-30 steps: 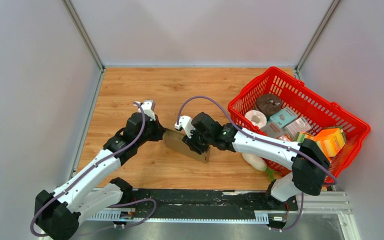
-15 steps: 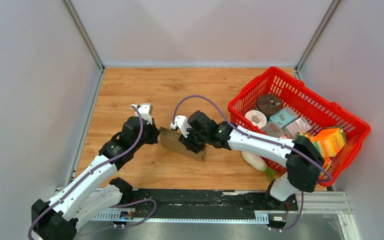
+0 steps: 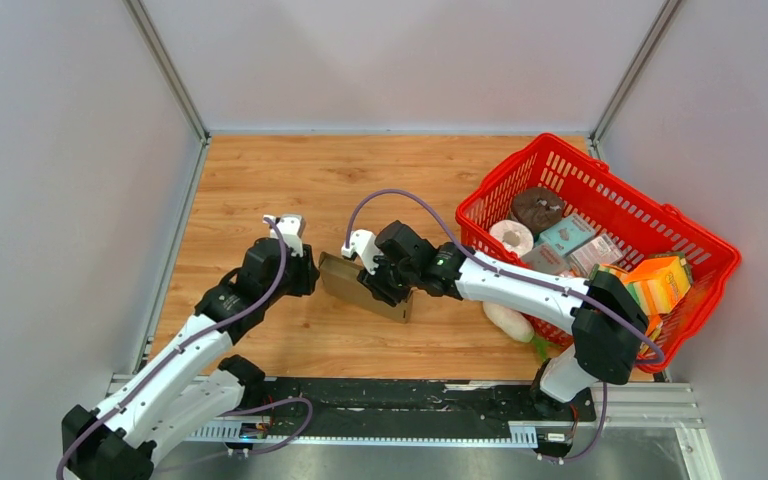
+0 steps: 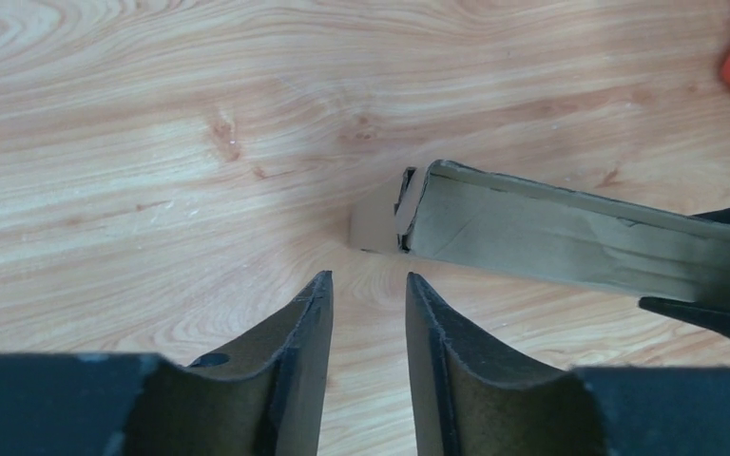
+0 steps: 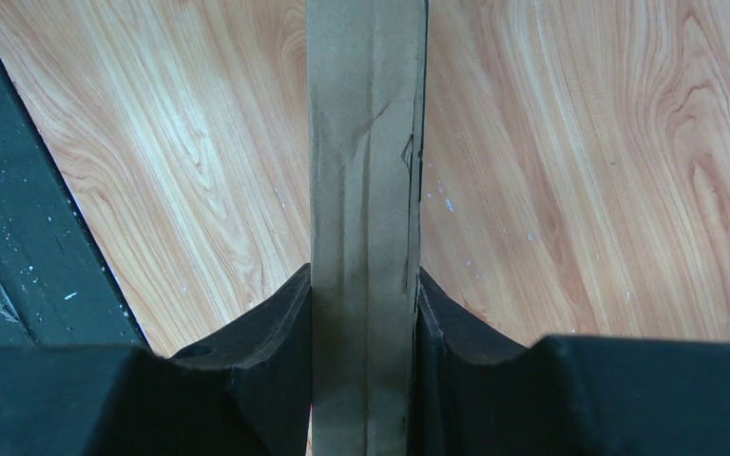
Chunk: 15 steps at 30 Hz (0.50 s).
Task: Fold the paper box
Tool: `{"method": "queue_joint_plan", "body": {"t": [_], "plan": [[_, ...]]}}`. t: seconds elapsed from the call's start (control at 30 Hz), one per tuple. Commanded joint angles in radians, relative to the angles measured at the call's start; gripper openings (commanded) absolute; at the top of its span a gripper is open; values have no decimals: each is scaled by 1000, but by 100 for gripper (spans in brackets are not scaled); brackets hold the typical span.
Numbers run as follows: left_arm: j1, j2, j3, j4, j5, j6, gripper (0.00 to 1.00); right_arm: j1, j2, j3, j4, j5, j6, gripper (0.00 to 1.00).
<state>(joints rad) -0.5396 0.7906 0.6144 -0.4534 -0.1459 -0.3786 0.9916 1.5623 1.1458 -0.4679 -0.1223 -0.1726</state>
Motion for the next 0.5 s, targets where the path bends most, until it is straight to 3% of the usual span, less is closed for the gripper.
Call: {"method": "queue_joint_plan", "body": {"t": [0.0, 0.17, 0.47], "plan": [[26, -10, 65, 44, 91, 9, 44, -1, 33, 5, -23, 6, 16, 27], [44, 47, 110, 48, 114, 26, 43, -1, 27, 5, -23, 7, 15, 28], [46, 111, 154, 50, 114, 46, 33, -1, 19, 12, -29, 10, 10, 28]]}}
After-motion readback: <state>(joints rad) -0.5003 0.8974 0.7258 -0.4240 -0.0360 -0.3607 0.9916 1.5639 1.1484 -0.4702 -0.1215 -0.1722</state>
